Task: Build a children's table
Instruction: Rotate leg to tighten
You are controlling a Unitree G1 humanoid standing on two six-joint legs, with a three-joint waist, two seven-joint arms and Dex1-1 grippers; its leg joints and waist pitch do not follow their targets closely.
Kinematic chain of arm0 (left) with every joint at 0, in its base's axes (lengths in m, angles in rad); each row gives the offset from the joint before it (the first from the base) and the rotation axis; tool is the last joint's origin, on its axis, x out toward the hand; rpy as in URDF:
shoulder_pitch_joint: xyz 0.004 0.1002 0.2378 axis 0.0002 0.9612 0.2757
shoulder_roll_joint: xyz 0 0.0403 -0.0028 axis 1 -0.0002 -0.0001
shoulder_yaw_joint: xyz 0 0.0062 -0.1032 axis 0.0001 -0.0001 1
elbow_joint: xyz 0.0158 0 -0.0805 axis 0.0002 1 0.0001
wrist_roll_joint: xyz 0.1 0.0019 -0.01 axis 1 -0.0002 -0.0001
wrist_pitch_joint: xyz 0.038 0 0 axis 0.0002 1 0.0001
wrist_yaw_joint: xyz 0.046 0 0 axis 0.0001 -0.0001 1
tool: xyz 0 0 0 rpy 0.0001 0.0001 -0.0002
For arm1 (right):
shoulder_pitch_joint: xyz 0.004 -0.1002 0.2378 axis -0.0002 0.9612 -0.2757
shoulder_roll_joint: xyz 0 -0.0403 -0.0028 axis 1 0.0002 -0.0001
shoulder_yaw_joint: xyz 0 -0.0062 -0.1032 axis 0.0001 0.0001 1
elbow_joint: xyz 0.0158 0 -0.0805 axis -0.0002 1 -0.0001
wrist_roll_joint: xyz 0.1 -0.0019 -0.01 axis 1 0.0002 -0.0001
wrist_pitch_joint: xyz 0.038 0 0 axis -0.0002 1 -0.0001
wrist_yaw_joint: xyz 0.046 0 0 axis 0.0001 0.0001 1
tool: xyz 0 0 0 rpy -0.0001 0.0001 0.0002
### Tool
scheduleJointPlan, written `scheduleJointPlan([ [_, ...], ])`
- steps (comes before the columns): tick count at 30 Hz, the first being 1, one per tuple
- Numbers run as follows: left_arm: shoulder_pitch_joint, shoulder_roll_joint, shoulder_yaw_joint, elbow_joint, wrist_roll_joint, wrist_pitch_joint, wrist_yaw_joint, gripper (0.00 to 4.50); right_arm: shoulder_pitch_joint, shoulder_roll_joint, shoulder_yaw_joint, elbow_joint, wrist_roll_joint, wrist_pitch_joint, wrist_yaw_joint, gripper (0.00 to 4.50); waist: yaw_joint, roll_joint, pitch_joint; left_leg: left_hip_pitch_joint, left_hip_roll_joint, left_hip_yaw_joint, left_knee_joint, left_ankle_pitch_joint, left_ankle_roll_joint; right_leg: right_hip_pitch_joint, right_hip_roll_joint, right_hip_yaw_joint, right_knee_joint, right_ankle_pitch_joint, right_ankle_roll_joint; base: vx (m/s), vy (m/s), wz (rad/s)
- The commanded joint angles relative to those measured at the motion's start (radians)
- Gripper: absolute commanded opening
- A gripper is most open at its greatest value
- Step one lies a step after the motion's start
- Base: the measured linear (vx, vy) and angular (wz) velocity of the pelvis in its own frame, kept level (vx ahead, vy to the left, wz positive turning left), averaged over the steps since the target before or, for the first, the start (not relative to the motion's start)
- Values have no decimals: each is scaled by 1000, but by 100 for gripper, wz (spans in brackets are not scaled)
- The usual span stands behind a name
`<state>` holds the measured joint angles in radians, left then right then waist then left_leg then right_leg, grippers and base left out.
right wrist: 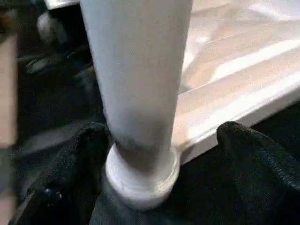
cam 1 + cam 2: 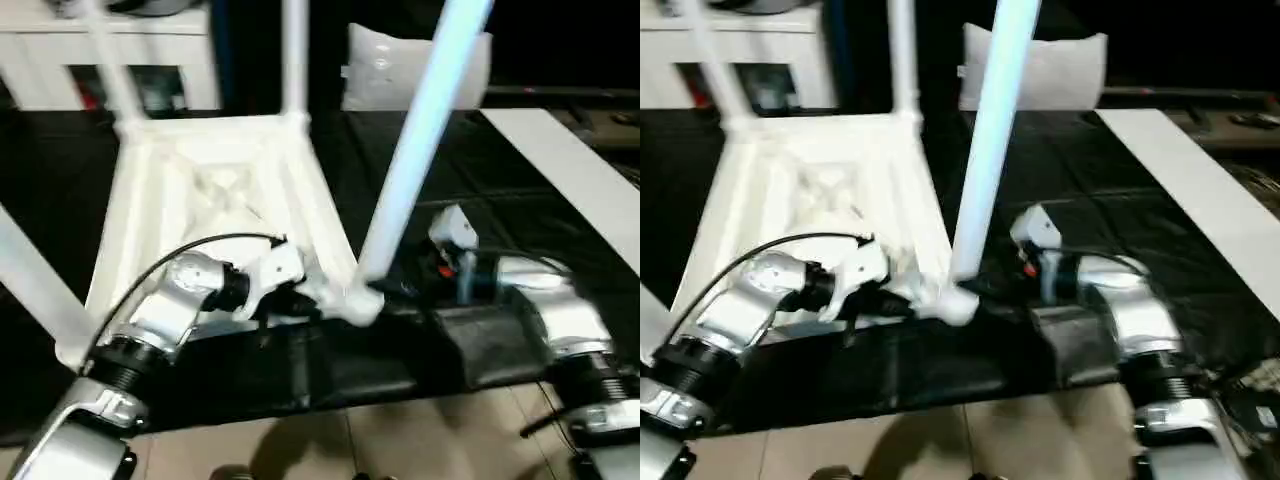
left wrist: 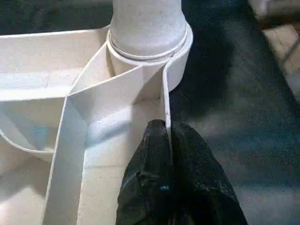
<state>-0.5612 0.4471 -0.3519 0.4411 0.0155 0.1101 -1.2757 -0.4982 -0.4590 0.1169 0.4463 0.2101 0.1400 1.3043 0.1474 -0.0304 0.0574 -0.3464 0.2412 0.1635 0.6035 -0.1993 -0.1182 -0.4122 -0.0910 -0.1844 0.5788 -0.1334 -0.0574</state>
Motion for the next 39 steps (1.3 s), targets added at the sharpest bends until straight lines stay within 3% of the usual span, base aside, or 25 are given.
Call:
scheduleJointPlan([
  [1,-40,-4,-55,-9,7,-50,-77,0,6,-6,20,8,24,6,59,373,-7,8,-80,6,6,10,-66,-182,62,68,-64,67,-72,-381,-70,0,0,0],
  [9,-56,10,-83,7,9,-101,-159,0,-28,16,53,74,18,9,115,297,0,10,-82,6,7,11,-66,-174,54,67,-65,73,-69,-375,-83,0,0,0],
  [13,-70,10,-82,29,10,-118,-166,0,-32,17,58,93,21,5,133,261,0,5,-82,4,4,11,-66,-171,52,69,-66,71,-72,-396,-66,0,0,0],
  [20,-68,14,-85,30,8,-128,-176,0,-44,44,48,116,34,-22,133,205,-3,6,-81,4,3,11,-66,-179,48,67,-66,68,-78,-437,-49,0,0,0],
  [28,-61,13,-84,27,4,-128,-172,0,-26,54,57,100,44,-5,156,191,-6,7,-81,4,2,11,-66,-179,50,67,-65,67,-79,-438,-46,0,0,0],
  [30,-53,8,-72,23,0,-106,-146,0,-7,58,55,73,58,19,152,191,-5,13,-81,5,2,11,-66,-180,48,67,-64,67,-79,-434,-48,0,0,0],
  [33,-43,-9,-47,5,-12,-41,-93,0,24,74,40,24,77,54,103,191,-4,11,-79,8,4,10,-68,-190,44,66,-65,66,-80,-437,-48,0,0,0],
  [35,-35,-35,-25,-19,-14,32,-21,0,41,107,35,-7,43,71,-21,191,-7,13,-76,10,3,10,-69,-208,36,66,-66,66,-84,-460,-39,0,0,0],
  [37,-33,-50,-16,-27,-12,56,13,0,41,127,30,-8,23,79,-88,191,-20,9,-70,19,-8,8,-64,-260,21,64,-64,47,-105,-560,3,0,0,0],
  [39,-28,-90,4,-44,-13,102,90,0,31,186,6,-3,-4,104,-238,191,-30,10,-69,25,-13,8,-59,-271,14,59,-63,38,-119,-595,33,0,0,0],
])
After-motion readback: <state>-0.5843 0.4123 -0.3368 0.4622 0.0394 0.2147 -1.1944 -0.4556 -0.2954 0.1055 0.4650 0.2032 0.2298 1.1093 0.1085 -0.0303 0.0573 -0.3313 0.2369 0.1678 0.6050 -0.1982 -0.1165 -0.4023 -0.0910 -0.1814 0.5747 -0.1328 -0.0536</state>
